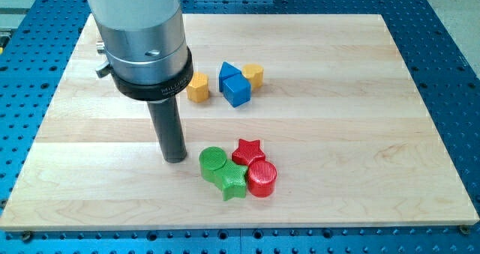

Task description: Separate the green and red blocks

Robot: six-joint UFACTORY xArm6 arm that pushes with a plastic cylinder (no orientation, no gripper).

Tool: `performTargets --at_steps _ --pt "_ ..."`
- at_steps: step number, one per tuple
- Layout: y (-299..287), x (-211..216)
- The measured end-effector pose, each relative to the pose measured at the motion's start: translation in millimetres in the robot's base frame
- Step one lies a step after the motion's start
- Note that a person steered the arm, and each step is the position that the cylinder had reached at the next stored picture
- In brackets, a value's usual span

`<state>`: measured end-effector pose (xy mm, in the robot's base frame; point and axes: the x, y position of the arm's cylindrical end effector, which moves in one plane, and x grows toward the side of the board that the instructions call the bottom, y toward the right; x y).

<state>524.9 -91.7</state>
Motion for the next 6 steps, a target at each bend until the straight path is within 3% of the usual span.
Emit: performTargets --at_steps 3,5,6 --pt "0 -14" --pt "97 -33" --pt "153 -13"
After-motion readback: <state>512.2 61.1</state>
